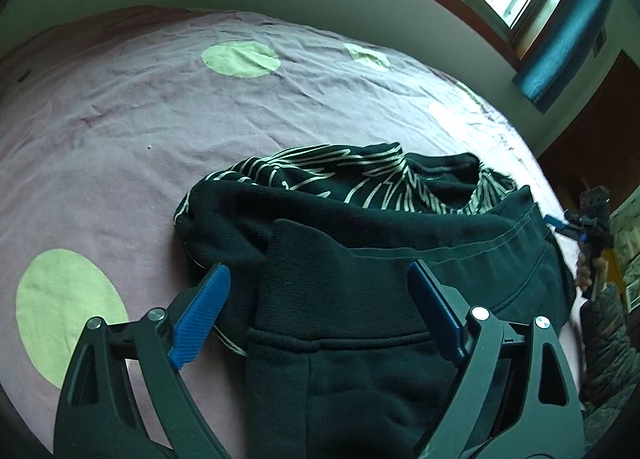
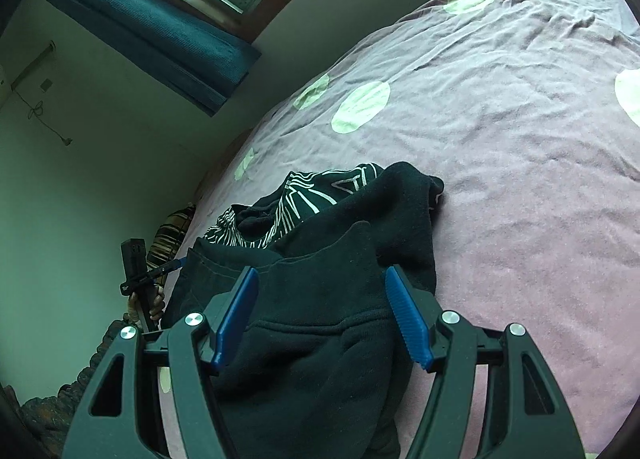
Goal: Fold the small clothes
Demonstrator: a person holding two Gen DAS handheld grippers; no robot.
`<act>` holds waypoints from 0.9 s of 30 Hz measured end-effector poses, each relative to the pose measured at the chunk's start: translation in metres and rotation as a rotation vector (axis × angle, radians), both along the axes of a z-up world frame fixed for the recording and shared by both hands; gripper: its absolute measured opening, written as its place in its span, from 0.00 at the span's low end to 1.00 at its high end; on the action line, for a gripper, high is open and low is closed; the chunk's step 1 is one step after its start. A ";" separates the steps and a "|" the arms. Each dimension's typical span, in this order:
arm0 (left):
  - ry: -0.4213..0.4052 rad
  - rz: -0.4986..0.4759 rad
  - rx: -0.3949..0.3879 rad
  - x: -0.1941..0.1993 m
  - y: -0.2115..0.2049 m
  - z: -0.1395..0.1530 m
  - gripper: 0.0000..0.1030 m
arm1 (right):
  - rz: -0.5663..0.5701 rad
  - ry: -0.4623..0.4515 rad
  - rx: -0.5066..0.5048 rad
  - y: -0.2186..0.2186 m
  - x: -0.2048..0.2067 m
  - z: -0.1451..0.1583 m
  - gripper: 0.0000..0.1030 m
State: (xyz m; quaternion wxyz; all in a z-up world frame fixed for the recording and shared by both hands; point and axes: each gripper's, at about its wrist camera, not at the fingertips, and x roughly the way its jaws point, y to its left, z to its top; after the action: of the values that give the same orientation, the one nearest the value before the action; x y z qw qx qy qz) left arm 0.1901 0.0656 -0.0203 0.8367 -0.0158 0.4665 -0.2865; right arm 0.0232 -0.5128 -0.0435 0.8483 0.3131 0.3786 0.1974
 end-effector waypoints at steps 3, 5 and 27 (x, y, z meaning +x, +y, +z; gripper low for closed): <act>-0.034 -0.011 0.081 -0.002 -0.006 -0.001 0.89 | -0.002 0.003 -0.017 0.002 0.000 -0.001 0.64; -0.039 -0.025 0.086 -0.003 -0.008 -0.002 0.91 | 0.009 0.004 -0.015 0.003 0.000 -0.002 0.64; -0.004 -0.095 0.091 0.000 -0.028 -0.005 0.68 | 0.057 0.023 -0.170 0.013 0.032 -0.006 0.63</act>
State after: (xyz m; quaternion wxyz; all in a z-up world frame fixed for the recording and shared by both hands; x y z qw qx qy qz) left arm 0.1898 0.0379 -0.0249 0.8231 0.0449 0.4774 -0.3042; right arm 0.0555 -0.5001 -0.0490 0.8614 0.2315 0.4126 0.1850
